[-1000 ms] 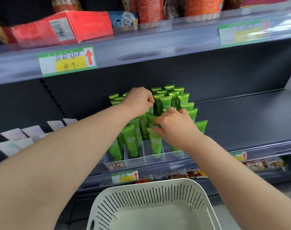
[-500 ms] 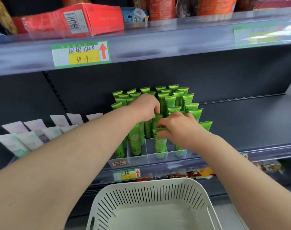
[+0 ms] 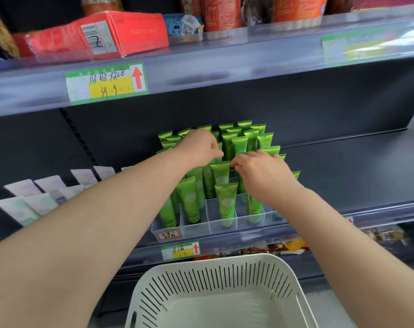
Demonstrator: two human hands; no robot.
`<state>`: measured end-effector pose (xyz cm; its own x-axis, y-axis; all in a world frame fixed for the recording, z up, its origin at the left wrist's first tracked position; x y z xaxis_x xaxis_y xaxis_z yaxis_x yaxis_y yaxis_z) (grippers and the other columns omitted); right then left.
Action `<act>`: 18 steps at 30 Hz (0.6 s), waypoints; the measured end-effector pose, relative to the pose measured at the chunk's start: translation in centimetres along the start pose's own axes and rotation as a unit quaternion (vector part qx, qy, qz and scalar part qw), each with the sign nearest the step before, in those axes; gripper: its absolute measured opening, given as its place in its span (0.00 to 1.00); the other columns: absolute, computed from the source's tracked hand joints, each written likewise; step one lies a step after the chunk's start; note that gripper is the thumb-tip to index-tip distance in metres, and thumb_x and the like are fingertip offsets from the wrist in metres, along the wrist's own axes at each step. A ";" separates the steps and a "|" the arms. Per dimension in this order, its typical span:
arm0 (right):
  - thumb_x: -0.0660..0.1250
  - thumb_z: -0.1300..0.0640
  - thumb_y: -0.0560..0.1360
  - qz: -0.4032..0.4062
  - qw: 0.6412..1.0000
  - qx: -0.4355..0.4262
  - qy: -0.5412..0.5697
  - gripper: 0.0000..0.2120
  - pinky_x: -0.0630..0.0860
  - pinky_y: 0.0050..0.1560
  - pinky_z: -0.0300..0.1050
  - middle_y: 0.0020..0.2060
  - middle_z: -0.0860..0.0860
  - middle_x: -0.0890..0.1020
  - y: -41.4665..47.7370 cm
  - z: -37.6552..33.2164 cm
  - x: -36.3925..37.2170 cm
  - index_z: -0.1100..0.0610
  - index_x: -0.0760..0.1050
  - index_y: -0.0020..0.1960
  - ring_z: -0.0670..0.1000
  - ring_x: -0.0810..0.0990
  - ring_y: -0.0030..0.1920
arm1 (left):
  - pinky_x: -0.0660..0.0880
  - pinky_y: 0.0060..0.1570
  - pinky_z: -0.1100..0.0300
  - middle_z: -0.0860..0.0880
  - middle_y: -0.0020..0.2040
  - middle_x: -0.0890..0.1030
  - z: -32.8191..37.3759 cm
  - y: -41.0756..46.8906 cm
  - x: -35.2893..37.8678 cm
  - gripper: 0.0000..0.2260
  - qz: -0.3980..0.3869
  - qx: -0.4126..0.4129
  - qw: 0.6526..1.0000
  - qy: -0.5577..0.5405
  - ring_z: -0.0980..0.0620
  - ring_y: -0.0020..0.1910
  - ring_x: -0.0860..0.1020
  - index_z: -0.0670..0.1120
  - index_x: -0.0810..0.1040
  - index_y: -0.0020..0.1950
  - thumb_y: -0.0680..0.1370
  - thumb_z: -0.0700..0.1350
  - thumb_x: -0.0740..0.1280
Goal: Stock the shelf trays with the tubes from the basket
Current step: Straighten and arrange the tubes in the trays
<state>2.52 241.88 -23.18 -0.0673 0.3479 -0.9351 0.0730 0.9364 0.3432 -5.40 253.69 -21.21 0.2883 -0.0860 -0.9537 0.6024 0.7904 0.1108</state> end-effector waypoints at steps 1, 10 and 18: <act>0.56 0.58 0.80 0.004 1.000 0.005 -0.001 0.14 0.66 0.47 0.49 0.56 0.49 0.79 0.0 0.2 0.0 0.50 0.72 0.63 0.55 0.74 0.56 | 0.77 0.52 0.54 0.49 0.49 0.84 -0.3 0.2 -0.8 0.07 0.026 -0.007 1.000 -0.007 0.49 0.48 0.80 0.44 0.85 0.47 0.76 0.47 0.70; 0.54 0.48 0.81 -0.010 1.000 0.013 0.012 0.13 0.68 0.51 0.49 0.54 0.48 0.79 -0.2 1.5 0.1 0.49 0.75 0.58 0.54 0.75 0.56 | 0.78 0.49 0.54 0.48 0.51 0.82 -1.6 1.5 1.0 0.08 -0.007 -0.033 0.993 0.115 0.46 0.50 0.80 0.47 0.84 0.50 0.74 0.37 0.71; 0.53 0.48 0.82 -0.007 0.999 0.026 0.031 0.14 0.69 0.51 0.50 0.53 0.48 0.79 -0.1 2.1 0.0 0.49 0.75 0.58 0.54 0.75 0.55 | 0.76 0.48 0.56 0.49 0.52 0.83 0.9 2.3 1.0 0.09 0.047 -0.001 0.994 0.103 0.45 0.51 0.80 0.49 0.84 0.51 0.75 0.37 0.69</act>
<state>4.60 241.68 -23.43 -0.1303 0.3382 -0.9320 0.1238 0.9382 0.3232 -3.09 254.89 -21.62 0.1844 0.1134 -0.9763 0.5780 0.7909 0.2010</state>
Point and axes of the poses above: each hand's wrist, its own y-axis towards the middle knuckle, its own x-axis out of the palm, z = x × y, the point moved 8 cm from there along y, towards the middle knuckle
